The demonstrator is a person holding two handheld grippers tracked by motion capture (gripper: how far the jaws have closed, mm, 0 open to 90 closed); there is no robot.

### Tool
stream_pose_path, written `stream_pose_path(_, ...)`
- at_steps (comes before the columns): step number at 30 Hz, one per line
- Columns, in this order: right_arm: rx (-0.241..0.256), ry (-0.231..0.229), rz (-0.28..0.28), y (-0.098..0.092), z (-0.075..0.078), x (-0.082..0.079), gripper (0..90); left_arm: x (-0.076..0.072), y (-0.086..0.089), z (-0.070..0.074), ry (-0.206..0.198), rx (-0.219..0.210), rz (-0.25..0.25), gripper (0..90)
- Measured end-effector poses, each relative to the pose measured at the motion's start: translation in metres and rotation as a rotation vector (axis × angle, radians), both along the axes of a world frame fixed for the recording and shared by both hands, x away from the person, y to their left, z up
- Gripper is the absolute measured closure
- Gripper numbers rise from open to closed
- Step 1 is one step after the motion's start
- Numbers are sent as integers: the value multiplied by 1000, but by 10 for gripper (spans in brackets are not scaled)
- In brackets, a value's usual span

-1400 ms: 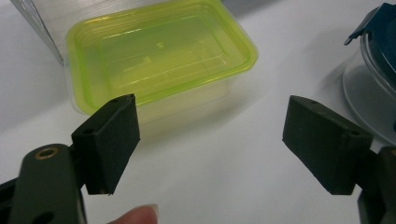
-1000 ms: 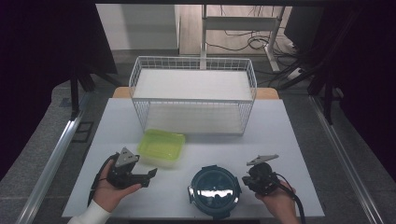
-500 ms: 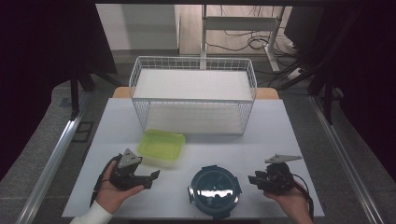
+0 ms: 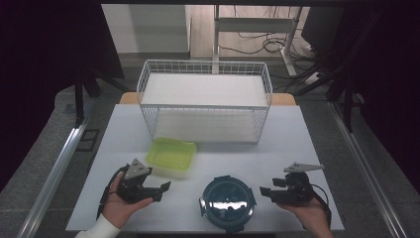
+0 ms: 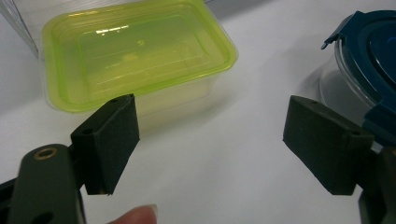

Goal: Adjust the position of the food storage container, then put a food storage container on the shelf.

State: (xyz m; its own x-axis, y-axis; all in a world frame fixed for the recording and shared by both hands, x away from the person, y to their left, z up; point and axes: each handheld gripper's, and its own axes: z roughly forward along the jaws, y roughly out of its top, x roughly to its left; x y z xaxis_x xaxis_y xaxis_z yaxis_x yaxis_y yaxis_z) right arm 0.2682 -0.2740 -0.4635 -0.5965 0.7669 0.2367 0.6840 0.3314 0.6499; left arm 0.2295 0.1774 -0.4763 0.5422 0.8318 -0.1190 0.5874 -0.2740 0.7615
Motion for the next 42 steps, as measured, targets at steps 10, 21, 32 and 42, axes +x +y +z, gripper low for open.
stream_pose_path(10, 108, 9, 27, 4, 4, 4, 270, -12, -8, 1, 48, -111, -21, 173)
stream_pose_path(21, 103, 17, 78, 14, -1, 2, 261, -29, -16, -9, 148, -188, 11, 160)
stream_pose_path(32, 123, 19, 75, 10, -3, 5, 278, -19, -41, -14, 217, -262, -12, 183)
stream_pose_path(42, 158, 71, 100, 19, -9, 7, 279, -14, -66, -24, 328, -359, -60, 213)
